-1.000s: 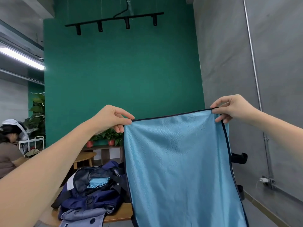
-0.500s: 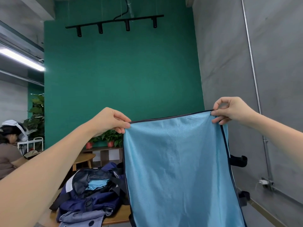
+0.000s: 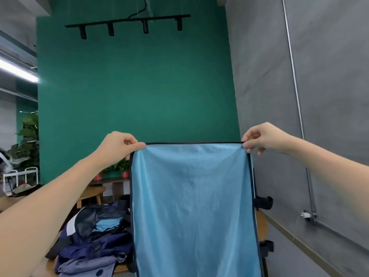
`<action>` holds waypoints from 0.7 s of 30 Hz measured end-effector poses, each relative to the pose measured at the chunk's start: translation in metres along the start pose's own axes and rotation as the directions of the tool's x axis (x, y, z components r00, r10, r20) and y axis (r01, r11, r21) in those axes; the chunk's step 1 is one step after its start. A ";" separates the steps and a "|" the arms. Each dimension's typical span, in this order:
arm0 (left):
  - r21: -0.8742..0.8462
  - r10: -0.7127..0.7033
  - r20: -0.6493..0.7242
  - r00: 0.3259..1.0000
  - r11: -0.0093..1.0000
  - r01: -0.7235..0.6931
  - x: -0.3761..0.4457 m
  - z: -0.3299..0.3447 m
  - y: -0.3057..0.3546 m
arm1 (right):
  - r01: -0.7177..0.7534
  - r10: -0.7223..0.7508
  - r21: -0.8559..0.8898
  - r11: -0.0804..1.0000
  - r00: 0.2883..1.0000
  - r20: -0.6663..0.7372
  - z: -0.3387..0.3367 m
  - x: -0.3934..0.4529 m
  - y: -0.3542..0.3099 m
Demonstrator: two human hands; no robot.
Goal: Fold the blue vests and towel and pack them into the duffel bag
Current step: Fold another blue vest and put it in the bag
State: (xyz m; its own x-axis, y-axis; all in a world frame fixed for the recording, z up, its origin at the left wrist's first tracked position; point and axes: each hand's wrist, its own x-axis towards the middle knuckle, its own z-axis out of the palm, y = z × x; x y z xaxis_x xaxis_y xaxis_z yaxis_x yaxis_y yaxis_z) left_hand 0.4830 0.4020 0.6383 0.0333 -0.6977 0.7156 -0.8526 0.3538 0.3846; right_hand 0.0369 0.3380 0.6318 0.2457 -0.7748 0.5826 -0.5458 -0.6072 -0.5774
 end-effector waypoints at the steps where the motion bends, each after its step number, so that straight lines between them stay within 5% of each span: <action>1: 0.016 0.009 -0.026 1.000 1.000 -0.009 0.000 0.001 0.000 | -0.002 0.003 -0.026 1.000 1.000 0.011 0.001 0.001 0.001; 8: 0.078 0.073 0.058 0.996 0.994 -0.077 0.001 -0.008 0.002 | 0.056 -0.067 -0.326 0.944 0.997 -0.023 0.009 0.001 0.009; 17: -0.179 -0.079 0.114 0.990 0.979 0.099 -0.001 -0.001 -0.011 | 0.029 -0.049 -0.240 0.970 0.995 -0.081 0.013 0.004 0.027; 21: -0.174 -0.086 0.151 0.985 0.978 0.112 0.007 0.016 -0.025 | 0.002 -0.030 -0.348 0.938 0.997 -0.074 0.021 0.015 0.044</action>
State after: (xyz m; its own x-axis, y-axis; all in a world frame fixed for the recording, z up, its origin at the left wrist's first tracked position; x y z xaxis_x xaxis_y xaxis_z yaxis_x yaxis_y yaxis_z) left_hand 0.4965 0.3781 0.6242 0.0271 -0.8116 0.5836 -0.7399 0.3763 0.5576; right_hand 0.0333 0.2957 0.6031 0.2018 -0.7412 0.6402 -0.7897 -0.5098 -0.3413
